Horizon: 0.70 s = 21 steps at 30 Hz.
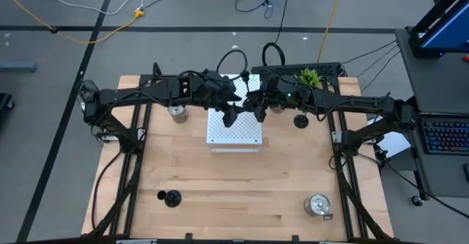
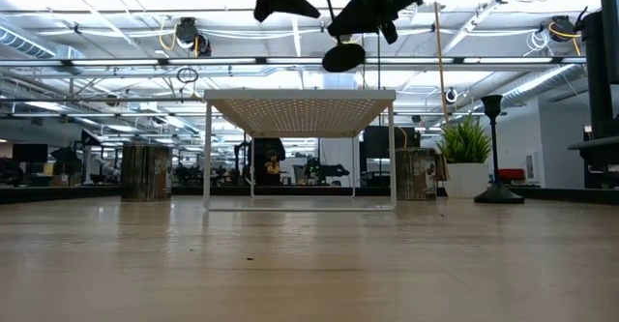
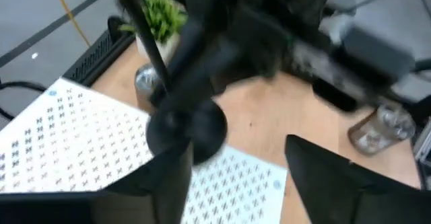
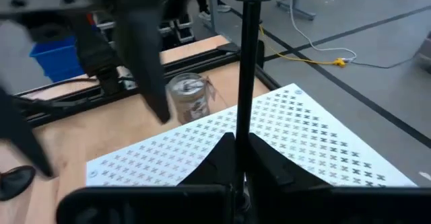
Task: Pick & Place candle stick holders
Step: Put the top left black candle holder on the shelf
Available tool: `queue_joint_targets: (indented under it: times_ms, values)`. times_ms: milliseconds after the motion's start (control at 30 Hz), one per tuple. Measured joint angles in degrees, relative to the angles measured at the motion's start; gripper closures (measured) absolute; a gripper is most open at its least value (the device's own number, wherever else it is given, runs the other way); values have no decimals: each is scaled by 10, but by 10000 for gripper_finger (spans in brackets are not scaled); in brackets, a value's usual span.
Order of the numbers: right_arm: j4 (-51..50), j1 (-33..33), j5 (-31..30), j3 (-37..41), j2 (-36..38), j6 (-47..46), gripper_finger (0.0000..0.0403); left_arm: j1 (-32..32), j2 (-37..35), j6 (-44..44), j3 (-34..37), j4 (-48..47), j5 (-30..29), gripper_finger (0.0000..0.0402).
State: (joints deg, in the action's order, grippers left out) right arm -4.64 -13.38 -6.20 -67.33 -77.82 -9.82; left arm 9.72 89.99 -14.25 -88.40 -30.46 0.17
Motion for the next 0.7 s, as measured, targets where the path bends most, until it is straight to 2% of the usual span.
queue_joint_targets:
  times_ms: [133, 300, 400, 567, 700]
  values:
    - [0, -16, 1, 0, 0, 0, 395, 3, -3, 8, 0, -49, -3, 110]
    - [5, -40, 1, 0, 0, 1, 395, 15, -8, 18, 0, -123, -7, 85]
    - [29, -49, 1, 0, 0, 10, 395, 27, -11, 28, 0, -165, -17, 81]
    - [87, -58, 2, 0, 0, 30, 395, 45, -17, 43, 0, -202, -77, 87]
    - [121, -62, 2, 0, -16, 40, 395, 65, -30, 71, 1, -205, -91, 91]
